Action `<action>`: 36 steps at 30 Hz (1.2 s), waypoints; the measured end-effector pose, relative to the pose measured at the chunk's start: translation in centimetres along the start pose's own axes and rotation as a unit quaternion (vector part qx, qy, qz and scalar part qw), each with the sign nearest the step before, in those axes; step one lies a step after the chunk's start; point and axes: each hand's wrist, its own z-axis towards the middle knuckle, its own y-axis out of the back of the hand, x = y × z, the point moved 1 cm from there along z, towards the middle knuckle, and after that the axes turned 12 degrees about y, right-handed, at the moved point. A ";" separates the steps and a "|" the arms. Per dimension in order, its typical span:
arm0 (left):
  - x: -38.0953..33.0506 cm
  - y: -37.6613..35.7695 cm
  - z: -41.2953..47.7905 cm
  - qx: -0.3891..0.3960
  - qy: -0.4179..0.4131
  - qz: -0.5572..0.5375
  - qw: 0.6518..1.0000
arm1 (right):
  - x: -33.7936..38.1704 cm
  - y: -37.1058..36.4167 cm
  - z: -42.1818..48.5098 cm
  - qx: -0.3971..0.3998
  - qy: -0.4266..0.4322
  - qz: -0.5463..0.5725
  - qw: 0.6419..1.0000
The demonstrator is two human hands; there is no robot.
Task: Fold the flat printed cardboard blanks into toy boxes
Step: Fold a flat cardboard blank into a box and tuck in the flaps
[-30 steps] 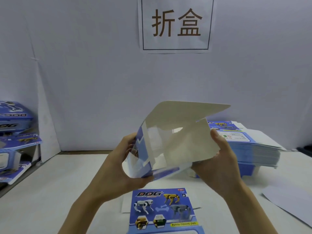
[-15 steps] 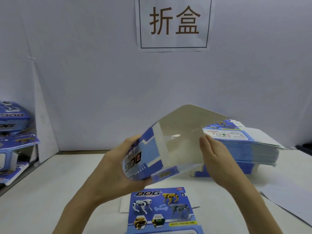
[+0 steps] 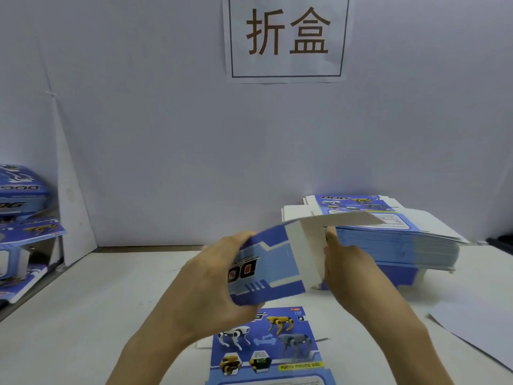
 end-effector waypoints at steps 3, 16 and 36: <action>0.5 0.6 0.3 0.013 0.025 -0.053 0.998 | -0.6 1.2 -0.7 -0.032 0.038 0.296 0.954; 1.6 0.9 0.3 0.004 0.016 -0.111 0.994 | 0.4 0.5 -0.5 -0.123 -0.054 0.487 0.863; -0.4 0.3 1.0 0.161 0.215 -0.345 0.900 | 2.0 1.8 -0.9 -0.107 -0.070 0.248 0.960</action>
